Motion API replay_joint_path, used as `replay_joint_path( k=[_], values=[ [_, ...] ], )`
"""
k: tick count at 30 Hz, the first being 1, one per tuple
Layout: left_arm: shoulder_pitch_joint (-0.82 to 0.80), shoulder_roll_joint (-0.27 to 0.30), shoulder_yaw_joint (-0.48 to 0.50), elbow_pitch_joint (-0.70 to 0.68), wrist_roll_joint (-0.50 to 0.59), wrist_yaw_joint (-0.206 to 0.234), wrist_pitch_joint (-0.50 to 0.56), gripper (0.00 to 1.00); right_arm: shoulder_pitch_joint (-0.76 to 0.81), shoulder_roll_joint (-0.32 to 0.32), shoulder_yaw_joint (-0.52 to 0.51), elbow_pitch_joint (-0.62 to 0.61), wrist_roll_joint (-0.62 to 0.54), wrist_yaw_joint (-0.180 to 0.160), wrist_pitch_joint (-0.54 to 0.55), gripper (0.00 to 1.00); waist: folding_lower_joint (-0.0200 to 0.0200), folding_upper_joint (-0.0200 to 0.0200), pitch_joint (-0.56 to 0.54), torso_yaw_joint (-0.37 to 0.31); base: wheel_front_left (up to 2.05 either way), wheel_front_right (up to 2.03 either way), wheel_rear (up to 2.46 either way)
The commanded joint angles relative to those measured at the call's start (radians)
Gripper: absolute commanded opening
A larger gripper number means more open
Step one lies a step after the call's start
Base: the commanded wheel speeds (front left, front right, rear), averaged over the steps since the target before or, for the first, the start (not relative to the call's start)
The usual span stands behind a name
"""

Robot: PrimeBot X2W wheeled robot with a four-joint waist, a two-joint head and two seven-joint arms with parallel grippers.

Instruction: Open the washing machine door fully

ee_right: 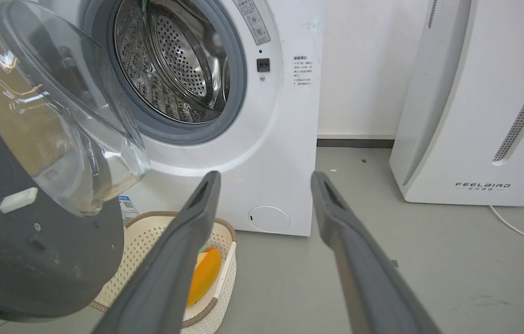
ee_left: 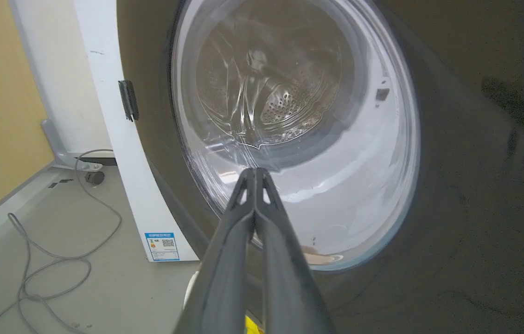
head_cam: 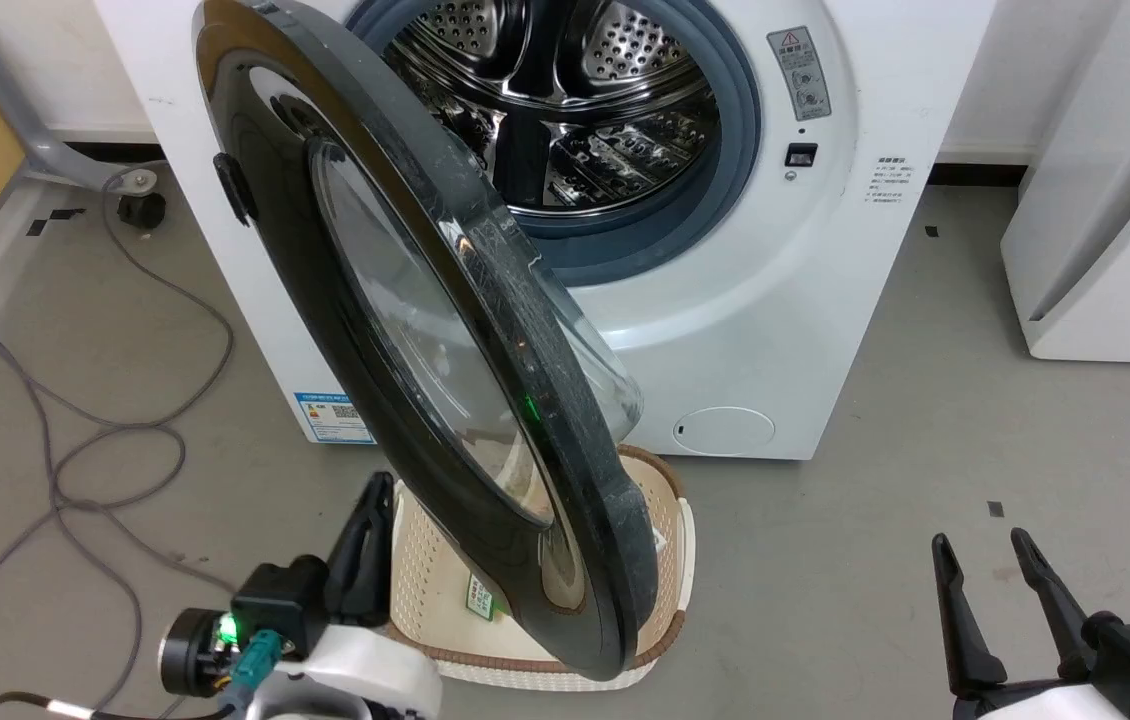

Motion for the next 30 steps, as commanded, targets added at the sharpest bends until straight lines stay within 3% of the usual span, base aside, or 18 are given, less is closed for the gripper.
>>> replay_joint_path(
  k=[1,10,21,30],
  values=[
    [-0.007,0.004,0.003,-0.006,0.0,0.006,-0.006,0.0,-0.015,0.004,0.001,0.003,0.006,0.001,-0.006,1.0,0.0,0.0,0.001,0.0,0.0,0.0,0.0],
    [-0.045,0.033,0.027,-0.148,-0.015,0.013,0.035,0.0,-0.02,0.004,-0.006,0.01,0.011,0.001,-0.009,1.0,0.0,0.0,-0.001,0.008,0.0,0.0,0.0],
    [-0.181,0.064,0.042,-0.516,0.015,0.044,0.094,0.0,-0.023,0.004,-0.01,0.009,0.015,0.001,-0.01,1.0,0.0,0.0,0.004,0.016,0.0,0.0,0.0],
    [-0.311,0.038,-0.084,-0.723,-0.01,-0.004,0.1,0.0,-0.029,0.004,-0.013,0.006,0.016,0.001,-0.011,1.0,0.0,0.0,0.022,0.014,0.0,0.0,0.0]
  ],
)
